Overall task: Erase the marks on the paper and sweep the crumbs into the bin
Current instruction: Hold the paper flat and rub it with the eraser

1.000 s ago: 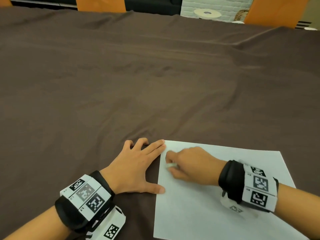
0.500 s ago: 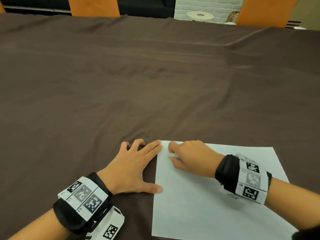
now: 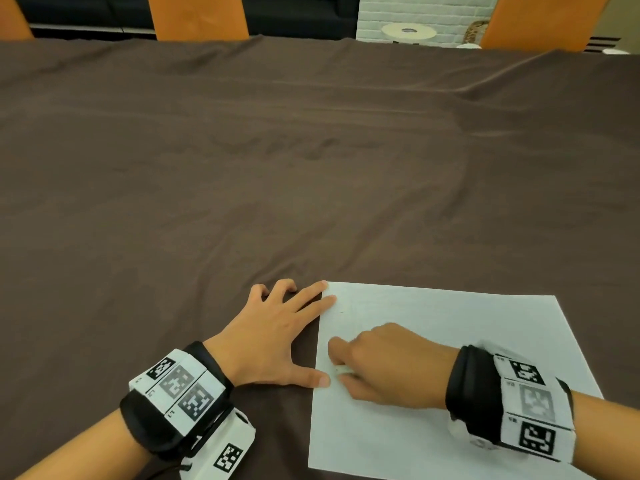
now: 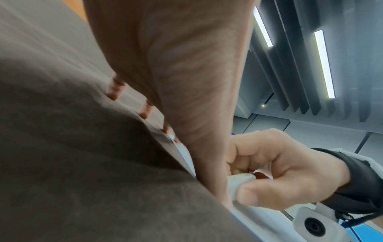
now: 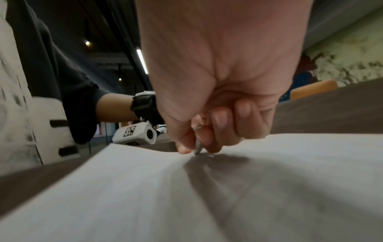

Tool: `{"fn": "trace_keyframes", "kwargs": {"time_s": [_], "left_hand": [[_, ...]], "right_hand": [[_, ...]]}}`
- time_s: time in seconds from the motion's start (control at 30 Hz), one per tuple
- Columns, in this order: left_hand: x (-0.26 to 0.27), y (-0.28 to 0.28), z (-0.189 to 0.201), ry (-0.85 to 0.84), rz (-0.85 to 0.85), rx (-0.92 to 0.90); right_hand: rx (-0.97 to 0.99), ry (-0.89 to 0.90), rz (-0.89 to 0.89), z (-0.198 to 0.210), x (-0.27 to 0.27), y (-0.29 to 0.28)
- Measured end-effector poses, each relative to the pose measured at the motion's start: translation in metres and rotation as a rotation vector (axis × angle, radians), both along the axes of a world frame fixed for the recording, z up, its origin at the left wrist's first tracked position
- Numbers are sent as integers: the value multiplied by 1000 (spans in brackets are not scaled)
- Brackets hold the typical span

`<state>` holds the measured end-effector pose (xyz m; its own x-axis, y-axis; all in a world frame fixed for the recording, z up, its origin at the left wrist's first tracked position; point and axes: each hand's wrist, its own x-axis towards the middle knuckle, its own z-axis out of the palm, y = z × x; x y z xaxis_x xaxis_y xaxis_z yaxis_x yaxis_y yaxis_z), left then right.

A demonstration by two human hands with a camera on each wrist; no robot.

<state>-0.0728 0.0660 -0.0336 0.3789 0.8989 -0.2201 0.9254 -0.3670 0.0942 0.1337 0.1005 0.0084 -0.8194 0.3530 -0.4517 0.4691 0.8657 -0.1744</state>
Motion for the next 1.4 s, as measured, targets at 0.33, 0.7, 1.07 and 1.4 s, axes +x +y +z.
{"fn": "trace_keyframes", "kwargs": {"time_s": [0.33, 0.7, 1.07, 1.4], "left_hand": [[3, 0, 5, -24, 18, 7], [3, 1, 4, -16, 23, -6], [4, 1, 5, -19, 31, -23], [3, 0, 2, -44, 24, 28]], "right_hand": [[179, 12, -133, -4, 2, 29], [173, 2, -169, -5, -5, 31], [194, 21, -226, -5, -9, 46], [218, 39, -236, -5, -14, 48]]}}
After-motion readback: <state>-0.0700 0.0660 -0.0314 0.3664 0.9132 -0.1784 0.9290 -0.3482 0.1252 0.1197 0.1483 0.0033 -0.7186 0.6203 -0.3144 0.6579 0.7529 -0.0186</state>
